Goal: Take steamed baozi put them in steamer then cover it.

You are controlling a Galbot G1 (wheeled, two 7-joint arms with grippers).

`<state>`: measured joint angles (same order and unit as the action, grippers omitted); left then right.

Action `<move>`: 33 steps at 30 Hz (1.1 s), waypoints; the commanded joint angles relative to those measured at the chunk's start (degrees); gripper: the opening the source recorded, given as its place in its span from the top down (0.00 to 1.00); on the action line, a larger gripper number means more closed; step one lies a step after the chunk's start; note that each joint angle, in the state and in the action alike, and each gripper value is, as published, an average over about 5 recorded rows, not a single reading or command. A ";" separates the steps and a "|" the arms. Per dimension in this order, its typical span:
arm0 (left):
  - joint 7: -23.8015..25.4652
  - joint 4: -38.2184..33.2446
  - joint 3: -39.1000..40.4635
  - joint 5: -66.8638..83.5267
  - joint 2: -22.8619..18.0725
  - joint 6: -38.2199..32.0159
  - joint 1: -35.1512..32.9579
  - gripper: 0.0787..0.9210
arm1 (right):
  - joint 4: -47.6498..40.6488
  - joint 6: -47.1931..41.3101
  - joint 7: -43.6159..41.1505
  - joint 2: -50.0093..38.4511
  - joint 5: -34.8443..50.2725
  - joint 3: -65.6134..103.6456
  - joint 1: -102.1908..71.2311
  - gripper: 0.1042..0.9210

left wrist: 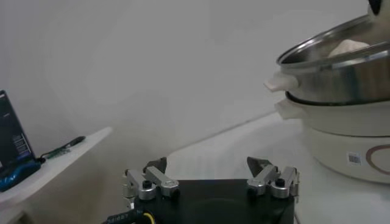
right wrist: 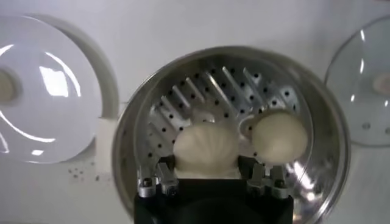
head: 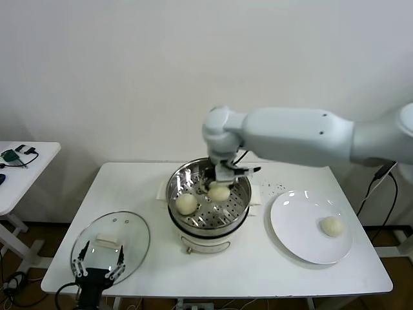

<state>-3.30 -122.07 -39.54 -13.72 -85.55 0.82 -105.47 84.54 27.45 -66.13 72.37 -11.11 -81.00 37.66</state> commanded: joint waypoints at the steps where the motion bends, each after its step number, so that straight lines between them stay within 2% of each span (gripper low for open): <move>1: -0.03 0.26 -0.33 0.68 0.16 0.05 0.02 0.12 | 1.37 1.33 0.18 3.11 -2.28 -0.60 -4.17 0.30; 12: -0.02 0.96 -0.03 0.73 0.17 0.24 0.56 0.12 | 3.04 1.34 0.46 0.23 -2.11 -1.89 -3.94 0.29; 15: -0.02 1.03 0.01 0.71 0.20 0.28 0.66 0.12 | 3.22 1.20 1.23 -0.42 -2.19 -2.13 -3.51 0.26; 20: -0.04 1.19 0.01 0.70 0.27 0.27 0.66 0.12 | 3.15 1.20 2.11 -1.37 -2.95 -1.91 -2.76 0.14; 24: -0.05 1.37 0.01 0.69 0.41 0.23 0.76 0.12 | 2.68 0.94 2.51 -2.75 -2.52 -0.45 -1.73 0.12; 29: -0.02 1.48 0.24 0.52 0.65 0.31 1.19 0.12 | -0.23 -0.01 3.16 -5.78 0.89 1.16 1.88 0.12; 33: -0.01 1.48 0.67 0.36 0.83 0.48 1.60 0.12 | -4.09 -4.54 5.08 -10.16 7.69 -1.01 7.21 0.12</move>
<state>-3.35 -120.60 -39.20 -13.17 -84.88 1.15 -104.25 84.33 26.49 -62.65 67.07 -9.70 -81.63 39.36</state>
